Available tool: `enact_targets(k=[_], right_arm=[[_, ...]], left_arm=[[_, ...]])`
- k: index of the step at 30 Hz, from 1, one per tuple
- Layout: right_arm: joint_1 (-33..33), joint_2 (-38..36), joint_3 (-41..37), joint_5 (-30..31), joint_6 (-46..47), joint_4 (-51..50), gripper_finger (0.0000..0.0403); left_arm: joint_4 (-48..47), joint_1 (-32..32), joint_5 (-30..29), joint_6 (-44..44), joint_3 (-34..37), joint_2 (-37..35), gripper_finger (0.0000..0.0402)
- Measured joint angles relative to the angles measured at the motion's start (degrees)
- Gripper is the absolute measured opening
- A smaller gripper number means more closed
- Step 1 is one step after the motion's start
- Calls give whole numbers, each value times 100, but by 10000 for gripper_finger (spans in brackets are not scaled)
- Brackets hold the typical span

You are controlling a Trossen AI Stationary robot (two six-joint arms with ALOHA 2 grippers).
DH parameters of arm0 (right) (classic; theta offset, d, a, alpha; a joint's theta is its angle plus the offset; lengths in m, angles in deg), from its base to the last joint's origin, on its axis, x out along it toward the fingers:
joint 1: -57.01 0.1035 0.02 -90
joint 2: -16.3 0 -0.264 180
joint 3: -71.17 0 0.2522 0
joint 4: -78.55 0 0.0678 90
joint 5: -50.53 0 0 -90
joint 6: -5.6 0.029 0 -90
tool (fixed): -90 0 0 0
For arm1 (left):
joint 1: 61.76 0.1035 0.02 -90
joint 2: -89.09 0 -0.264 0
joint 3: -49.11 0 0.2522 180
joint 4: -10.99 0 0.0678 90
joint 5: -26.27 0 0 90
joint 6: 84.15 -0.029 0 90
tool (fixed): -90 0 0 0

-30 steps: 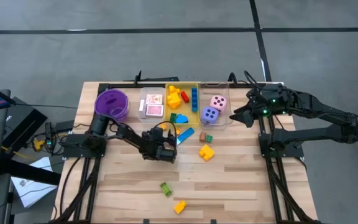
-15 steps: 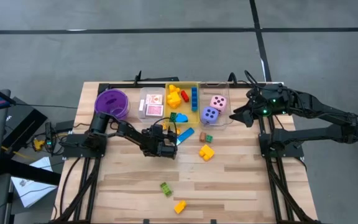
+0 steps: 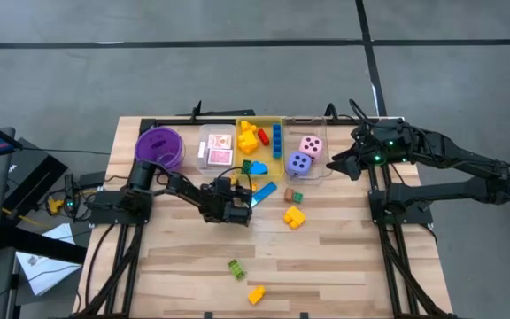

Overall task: Pick & Place Toys
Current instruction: Put the yellow gamepiece into the yellow bin

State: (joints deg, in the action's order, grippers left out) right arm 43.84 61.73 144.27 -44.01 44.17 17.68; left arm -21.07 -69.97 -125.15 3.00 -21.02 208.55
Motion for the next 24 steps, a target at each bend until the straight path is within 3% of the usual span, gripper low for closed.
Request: enact_targets(k=[12, 18, 24], right_arm=[[0, -1, 0, -11, 46, 230, 266], [0, 0, 0, -11, 46, 301, 266], [2, -2, 1, -13, 46, 308, 266]], left_arm=[[189, -212, 93, 46, 1, -26, 139], [306, -527, 178, 44, -10, -50, 145], [215, -864, 640, 55, -22, -359, 140]])
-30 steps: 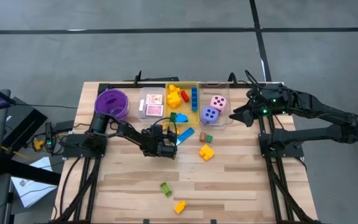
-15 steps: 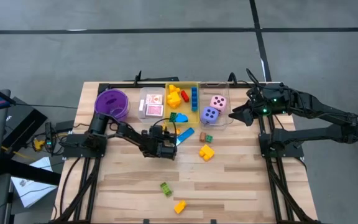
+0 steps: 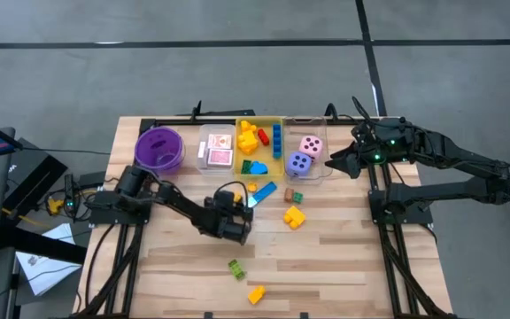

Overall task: Pick & Place Toys
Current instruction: Put the yellow gamepiece into the yellow bin

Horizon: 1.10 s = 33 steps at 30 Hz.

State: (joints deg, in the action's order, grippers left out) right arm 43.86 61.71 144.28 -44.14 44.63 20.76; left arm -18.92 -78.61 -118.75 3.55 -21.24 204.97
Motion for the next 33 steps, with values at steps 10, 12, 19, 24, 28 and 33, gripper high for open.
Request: enact_targets(k=[10, 12, 19, 24, 28, 33], right_arm=[[0, 0, 0, 4, -140, 39, 266], [0, 0, -1, 4, -164, 49, 266], [0, 0, -1, 27, -261, 163, 266], [0, 1, -1, 155, -312, 299, 266], [0, 2, 0, 170, -315, 343, 266], [0, 0, 0, 170, -310, 343, 266]], left_arm=[[-795, -511, 267, -19, 14, -946, 143], [-872, -561, 218, -38, 12, -1177, 142], [-899, -519, 138, -1413, 12, -1867, 141], [-806, -310, 137, -2176, 12, -2094, 141], [-380, -129, 127, -2925, 12, -2215, 141], [262, 148, 147, -3961, 12, -2301, 141]])
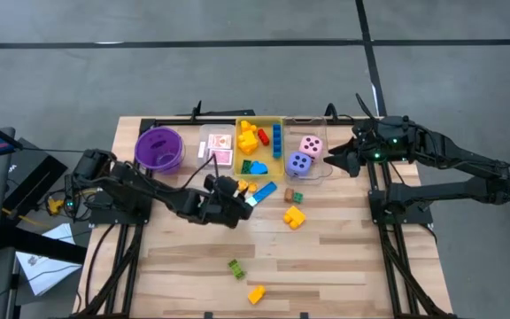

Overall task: Pick & Place Toys
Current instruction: Put the yellow gamepiece into the yellow bin

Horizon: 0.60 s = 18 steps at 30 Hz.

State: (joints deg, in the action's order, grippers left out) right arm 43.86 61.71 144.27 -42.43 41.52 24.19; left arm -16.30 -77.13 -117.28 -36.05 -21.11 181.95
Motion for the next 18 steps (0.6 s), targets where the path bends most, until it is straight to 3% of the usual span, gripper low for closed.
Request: enact_targets(k=[18], right_arm=[[0, 1, 0, -2, 157, 82, 266]], left_arm=[[1611, 1381, 1460, -2783, 0, 4, 141]])
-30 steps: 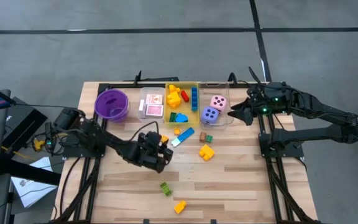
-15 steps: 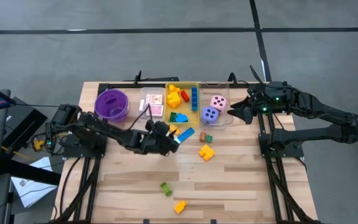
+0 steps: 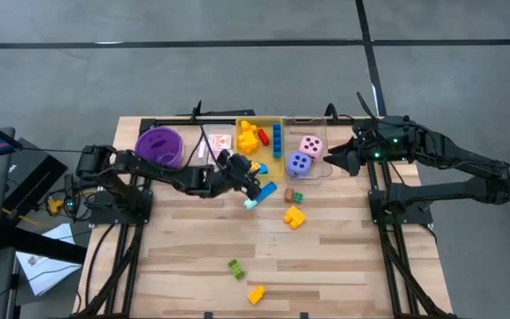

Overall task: Pick & Place Toys
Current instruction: Put the yellow gamepiece into the yellow bin

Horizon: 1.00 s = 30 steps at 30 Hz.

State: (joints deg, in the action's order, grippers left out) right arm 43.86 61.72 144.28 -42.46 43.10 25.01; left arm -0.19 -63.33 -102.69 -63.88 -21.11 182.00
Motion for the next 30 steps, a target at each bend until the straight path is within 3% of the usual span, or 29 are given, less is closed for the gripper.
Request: enact_targets(k=[8, 14, 16, 25, 30], right_arm=[[0, 0, -1, 0, 0, 1, 266], [0, -1, -1, 2, -8, 1, 266], [0, -1, 0, 2, -21, 1, 266], [0, 0, -1, 61, -42, 0, 266], [0, 1, 1, 153, -44, -1, 266]], left_arm=[[345, 859, 1347, -743, 0, 4, 141], [732, 1608, 2884, -973, 0, 283, 141], [952, 1758, 3128, -1148, 0, 428, 141], [1805, 1913, 3391, -1379, -4, 1136, 141], [1864, 1911, 3139, -1398, -140, 1443, 141]])
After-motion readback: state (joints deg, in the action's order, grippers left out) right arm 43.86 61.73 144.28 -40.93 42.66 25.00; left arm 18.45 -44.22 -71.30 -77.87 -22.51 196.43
